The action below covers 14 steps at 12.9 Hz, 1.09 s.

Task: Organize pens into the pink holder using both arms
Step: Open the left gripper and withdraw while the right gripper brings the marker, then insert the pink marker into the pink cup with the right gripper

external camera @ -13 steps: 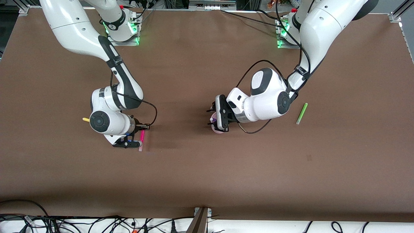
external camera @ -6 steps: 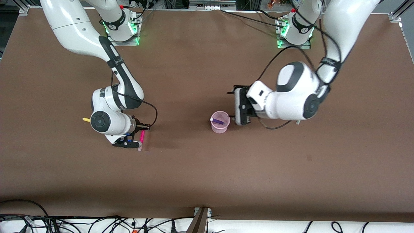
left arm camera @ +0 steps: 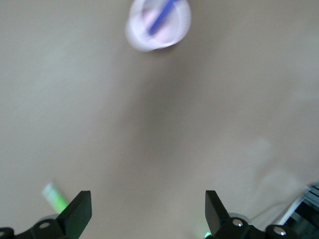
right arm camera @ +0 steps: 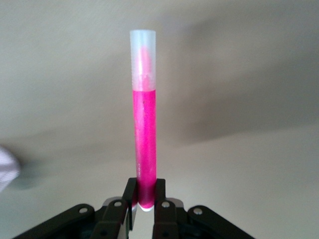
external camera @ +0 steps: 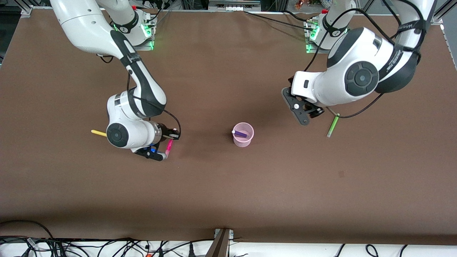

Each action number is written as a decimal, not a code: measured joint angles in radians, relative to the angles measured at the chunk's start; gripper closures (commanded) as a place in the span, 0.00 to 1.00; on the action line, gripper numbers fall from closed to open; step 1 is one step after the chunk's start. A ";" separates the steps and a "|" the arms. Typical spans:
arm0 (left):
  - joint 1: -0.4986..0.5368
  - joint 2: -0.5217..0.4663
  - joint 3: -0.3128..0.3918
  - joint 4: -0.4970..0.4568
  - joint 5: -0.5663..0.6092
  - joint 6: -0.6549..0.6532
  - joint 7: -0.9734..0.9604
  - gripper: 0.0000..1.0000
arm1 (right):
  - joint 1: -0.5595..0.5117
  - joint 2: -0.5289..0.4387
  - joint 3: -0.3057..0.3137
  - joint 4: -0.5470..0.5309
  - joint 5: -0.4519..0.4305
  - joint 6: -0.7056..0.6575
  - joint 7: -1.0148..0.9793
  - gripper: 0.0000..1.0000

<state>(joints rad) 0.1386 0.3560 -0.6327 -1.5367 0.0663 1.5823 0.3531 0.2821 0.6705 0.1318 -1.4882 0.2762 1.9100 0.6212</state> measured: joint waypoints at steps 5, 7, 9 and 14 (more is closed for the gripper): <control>0.001 -0.001 0.003 0.024 0.227 0.005 -0.317 0.00 | 0.088 -0.010 0.002 0.082 0.300 -0.059 0.251 1.00; 0.003 -0.005 0.022 0.054 0.255 0.004 -0.358 0.00 | 0.120 -0.009 0.003 0.112 0.399 -0.058 0.347 1.00; 0.029 -0.011 0.077 0.112 0.248 0.004 -0.439 0.00 | 0.151 -0.008 0.003 0.139 0.496 -0.035 0.441 1.00; 0.122 -0.052 0.185 0.225 0.161 0.002 -0.546 0.00 | 0.260 0.018 0.003 0.146 0.651 0.204 0.654 1.00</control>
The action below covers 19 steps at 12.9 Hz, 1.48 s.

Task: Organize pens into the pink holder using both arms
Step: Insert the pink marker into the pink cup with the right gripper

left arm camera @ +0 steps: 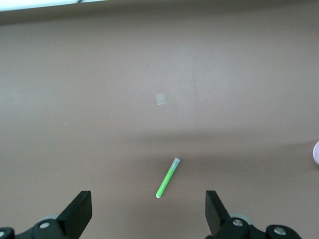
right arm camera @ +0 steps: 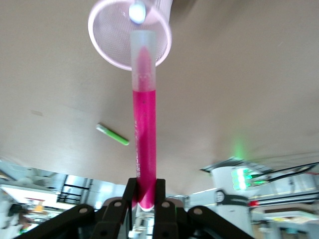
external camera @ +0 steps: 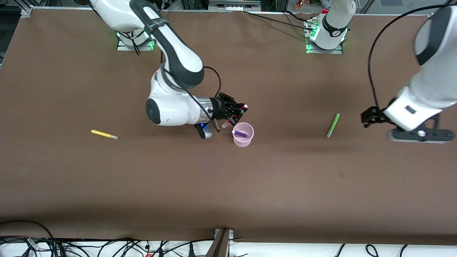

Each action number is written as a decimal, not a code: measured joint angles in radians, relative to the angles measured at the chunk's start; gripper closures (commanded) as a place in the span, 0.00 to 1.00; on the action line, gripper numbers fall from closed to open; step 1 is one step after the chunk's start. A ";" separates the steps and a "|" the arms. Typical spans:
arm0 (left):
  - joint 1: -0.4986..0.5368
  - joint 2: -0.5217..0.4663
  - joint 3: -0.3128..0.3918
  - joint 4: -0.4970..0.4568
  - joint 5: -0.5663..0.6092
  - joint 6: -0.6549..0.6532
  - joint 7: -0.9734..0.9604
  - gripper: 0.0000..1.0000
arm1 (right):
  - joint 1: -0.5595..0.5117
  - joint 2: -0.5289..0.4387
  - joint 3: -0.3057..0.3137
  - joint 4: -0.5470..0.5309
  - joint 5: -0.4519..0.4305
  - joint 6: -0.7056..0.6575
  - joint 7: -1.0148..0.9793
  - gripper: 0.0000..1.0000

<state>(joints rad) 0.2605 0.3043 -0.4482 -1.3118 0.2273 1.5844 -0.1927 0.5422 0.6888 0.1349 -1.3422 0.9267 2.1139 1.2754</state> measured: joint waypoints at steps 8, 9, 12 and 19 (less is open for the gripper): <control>-0.268 -0.353 0.411 -0.268 -0.170 0.023 -0.008 0.00 | 0.063 0.142 -0.001 0.115 0.137 0.191 0.090 1.00; -0.276 -0.395 0.420 -0.312 -0.184 0.035 -0.014 0.00 | 0.063 0.154 -0.001 0.118 0.150 0.199 0.090 1.00; -0.277 -0.423 0.442 -0.367 -0.226 0.049 -0.015 0.00 | 0.063 0.178 -0.001 0.128 0.200 0.213 0.077 1.00; -0.279 -0.373 0.443 -0.335 -0.227 0.046 -0.016 0.00 | 0.063 0.218 -0.004 0.133 0.242 0.217 -0.011 1.00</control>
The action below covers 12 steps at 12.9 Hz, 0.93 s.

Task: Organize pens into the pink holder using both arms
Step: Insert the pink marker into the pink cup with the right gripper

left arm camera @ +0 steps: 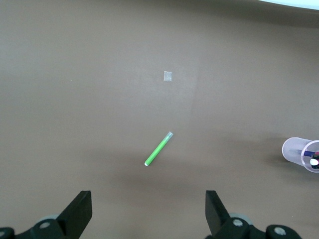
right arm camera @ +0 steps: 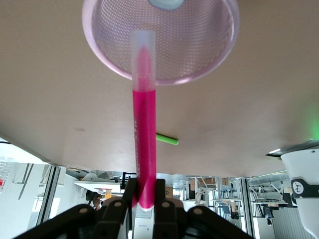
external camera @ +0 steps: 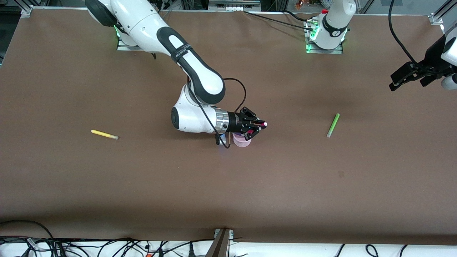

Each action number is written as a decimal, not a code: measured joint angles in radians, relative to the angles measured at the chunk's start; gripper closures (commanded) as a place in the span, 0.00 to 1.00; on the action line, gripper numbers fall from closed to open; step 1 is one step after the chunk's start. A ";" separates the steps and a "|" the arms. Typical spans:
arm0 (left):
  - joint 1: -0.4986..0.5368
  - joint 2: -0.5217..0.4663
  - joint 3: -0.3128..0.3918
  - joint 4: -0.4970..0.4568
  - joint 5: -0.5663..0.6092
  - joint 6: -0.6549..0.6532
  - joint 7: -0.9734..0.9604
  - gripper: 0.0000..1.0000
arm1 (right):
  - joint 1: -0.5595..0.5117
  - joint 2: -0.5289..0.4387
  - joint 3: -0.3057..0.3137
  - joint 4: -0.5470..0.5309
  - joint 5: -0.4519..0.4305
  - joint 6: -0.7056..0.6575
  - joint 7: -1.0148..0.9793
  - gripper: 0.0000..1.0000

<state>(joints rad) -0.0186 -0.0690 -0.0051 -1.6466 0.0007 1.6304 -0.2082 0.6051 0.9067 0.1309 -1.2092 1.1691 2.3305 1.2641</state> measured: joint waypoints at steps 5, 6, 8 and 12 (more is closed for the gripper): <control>0.000 0.000 0.000 0.003 0.000 -0.001 0.000 0.00 | -0.004 0.018 -0.006 0.001 0.068 0.001 -0.089 1.00; 0.000 0.000 0.000 0.003 0.000 -0.001 0.000 0.00 | -0.005 0.023 -0.007 0.001 0.076 0.001 -0.102 1.00; 0.000 0.000 0.000 0.003 0.000 -0.001 0.000 0.00 | -0.009 0.027 -0.008 0.001 0.078 0.001 -0.109 1.00; -0.001 0.000 0.000 0.003 0.000 -0.002 0.000 0.00 | -0.023 0.028 -0.010 0.002 0.078 -0.001 -0.134 1.00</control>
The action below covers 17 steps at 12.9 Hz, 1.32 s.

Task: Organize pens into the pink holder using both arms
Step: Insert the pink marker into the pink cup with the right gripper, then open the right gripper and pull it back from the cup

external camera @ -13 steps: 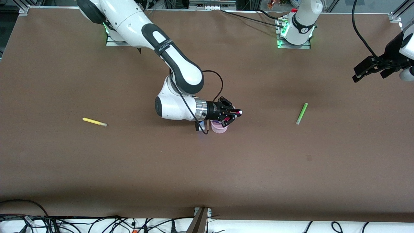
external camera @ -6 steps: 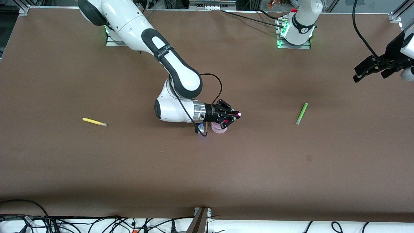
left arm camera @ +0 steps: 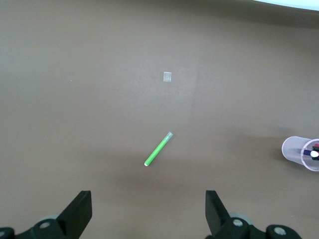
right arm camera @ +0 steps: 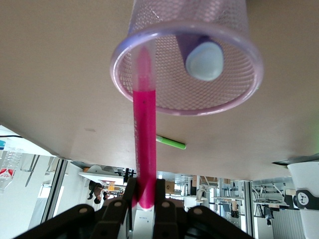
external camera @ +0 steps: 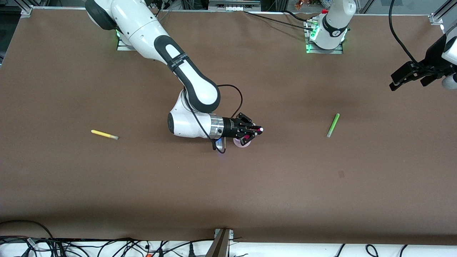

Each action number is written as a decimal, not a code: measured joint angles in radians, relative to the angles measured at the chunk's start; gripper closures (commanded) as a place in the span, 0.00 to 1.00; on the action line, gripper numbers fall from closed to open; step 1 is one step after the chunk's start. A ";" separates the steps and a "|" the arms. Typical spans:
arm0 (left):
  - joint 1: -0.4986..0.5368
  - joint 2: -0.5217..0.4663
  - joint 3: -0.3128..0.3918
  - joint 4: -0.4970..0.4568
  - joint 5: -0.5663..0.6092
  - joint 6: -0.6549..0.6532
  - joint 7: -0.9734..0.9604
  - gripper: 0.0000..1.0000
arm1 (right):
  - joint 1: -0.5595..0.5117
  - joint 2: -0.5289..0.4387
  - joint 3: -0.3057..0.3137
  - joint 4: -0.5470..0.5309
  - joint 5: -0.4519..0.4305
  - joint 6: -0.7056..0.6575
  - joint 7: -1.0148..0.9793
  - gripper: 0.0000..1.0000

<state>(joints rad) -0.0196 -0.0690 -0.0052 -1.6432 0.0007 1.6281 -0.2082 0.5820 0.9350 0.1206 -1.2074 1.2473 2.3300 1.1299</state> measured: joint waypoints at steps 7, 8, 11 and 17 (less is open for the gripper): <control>-0.003 0.000 0.000 0.001 0.000 -0.002 0.000 0.00 | -0.018 0.011 0.000 0.000 0.000 -0.022 -0.031 0.82; -0.004 0.000 0.000 0.001 0.000 -0.002 0.000 0.00 | -0.018 0.012 0.000 0.000 0.001 -0.022 -0.032 0.66; -0.004 0.000 0.000 0.001 0.000 -0.002 0.000 0.00 | -0.018 0.014 0.000 -0.001 0.001 -0.024 -0.040 0.26; -0.004 0.000 0.000 0.001 0.000 -0.002 0.000 0.00 | -0.020 0.015 0.000 0.001 0.001 -0.024 -0.044 0.26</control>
<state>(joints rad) -0.0237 -0.0690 -0.0056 -1.6419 0.0007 1.6261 -0.2082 0.5616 0.9496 0.1205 -1.2065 1.2483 2.3056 1.0859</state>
